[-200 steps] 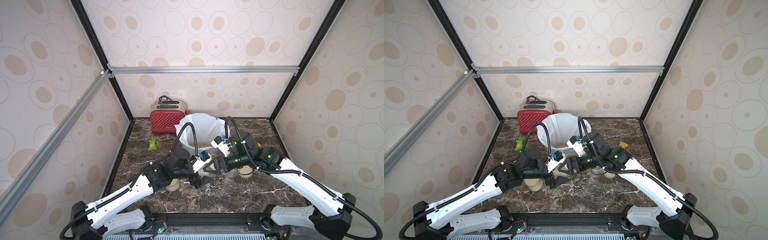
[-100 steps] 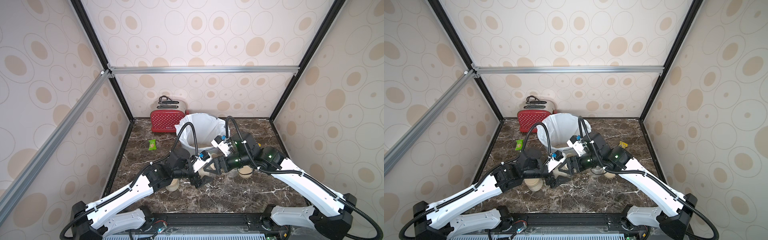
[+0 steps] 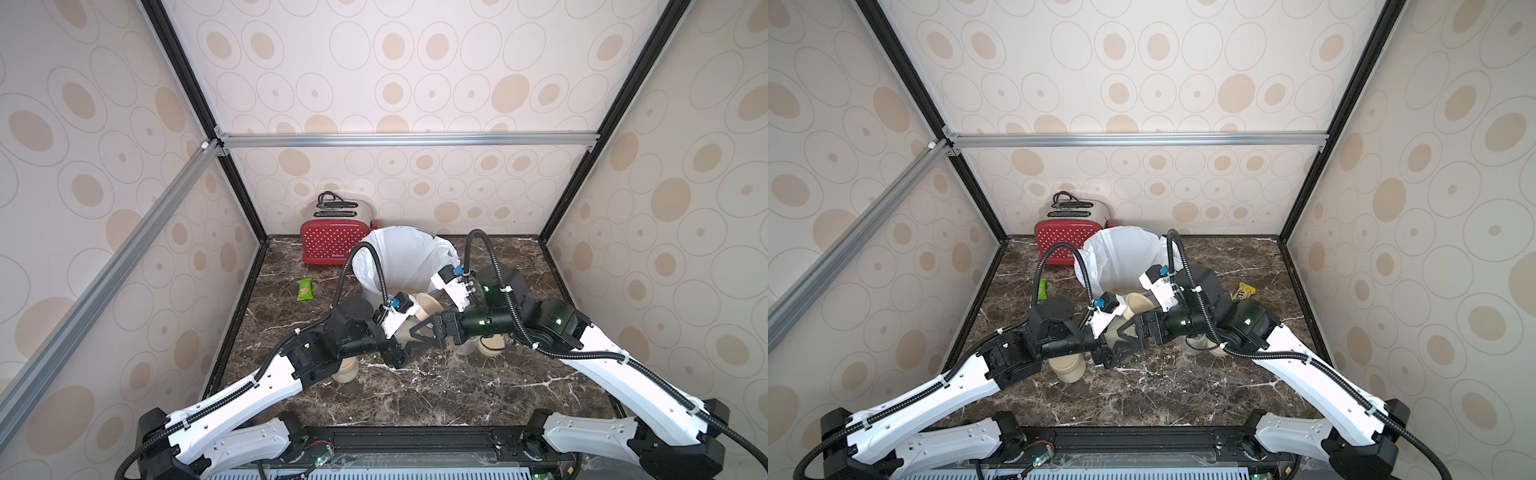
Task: Empty moldy rice from jars
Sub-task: Pick up the jar from the center of the board, then unscrew the lid from the jar.
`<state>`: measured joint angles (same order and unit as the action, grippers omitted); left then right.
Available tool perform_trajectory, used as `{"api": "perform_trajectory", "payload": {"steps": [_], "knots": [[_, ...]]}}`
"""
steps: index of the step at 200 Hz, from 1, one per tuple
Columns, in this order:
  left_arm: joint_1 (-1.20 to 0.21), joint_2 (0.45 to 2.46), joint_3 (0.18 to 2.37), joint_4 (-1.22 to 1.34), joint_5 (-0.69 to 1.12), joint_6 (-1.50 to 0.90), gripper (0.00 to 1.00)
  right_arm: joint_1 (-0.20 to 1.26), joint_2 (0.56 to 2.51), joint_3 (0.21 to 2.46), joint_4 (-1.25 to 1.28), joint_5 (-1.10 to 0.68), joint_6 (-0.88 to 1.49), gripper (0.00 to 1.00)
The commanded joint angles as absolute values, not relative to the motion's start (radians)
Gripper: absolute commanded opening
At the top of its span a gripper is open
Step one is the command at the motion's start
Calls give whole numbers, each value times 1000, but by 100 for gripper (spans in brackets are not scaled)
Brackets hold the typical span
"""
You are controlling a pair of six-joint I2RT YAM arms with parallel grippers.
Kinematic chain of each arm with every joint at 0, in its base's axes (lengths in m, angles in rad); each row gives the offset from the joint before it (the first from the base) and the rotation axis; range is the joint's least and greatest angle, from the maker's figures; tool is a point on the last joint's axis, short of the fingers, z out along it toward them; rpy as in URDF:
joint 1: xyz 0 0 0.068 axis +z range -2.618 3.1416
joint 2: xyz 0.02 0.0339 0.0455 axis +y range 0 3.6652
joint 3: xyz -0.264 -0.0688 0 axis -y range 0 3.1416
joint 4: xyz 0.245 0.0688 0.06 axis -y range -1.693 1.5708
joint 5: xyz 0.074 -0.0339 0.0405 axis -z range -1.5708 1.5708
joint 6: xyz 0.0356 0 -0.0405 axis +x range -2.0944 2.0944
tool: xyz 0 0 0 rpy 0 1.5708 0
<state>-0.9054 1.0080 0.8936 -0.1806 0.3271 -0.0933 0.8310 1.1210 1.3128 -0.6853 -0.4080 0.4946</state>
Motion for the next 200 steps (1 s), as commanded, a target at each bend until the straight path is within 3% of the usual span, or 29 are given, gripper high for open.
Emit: {"api": "perform_trajectory", "payload": {"steps": [1,53,158,200], "knots": [[-910,954,907,-56,303,-128,31,838,1043,1311,-682,-344,456,100],[-910,942,930,-41,316,-145,31,839,929,1246,-550,-254,421,100],[-911,983,977,-9,374,-161,32,839,1037,1240,-366,-296,419,100],[-910,992,982,-3,383,-165,31,838,1046,1238,-352,-315,417,88]]}}
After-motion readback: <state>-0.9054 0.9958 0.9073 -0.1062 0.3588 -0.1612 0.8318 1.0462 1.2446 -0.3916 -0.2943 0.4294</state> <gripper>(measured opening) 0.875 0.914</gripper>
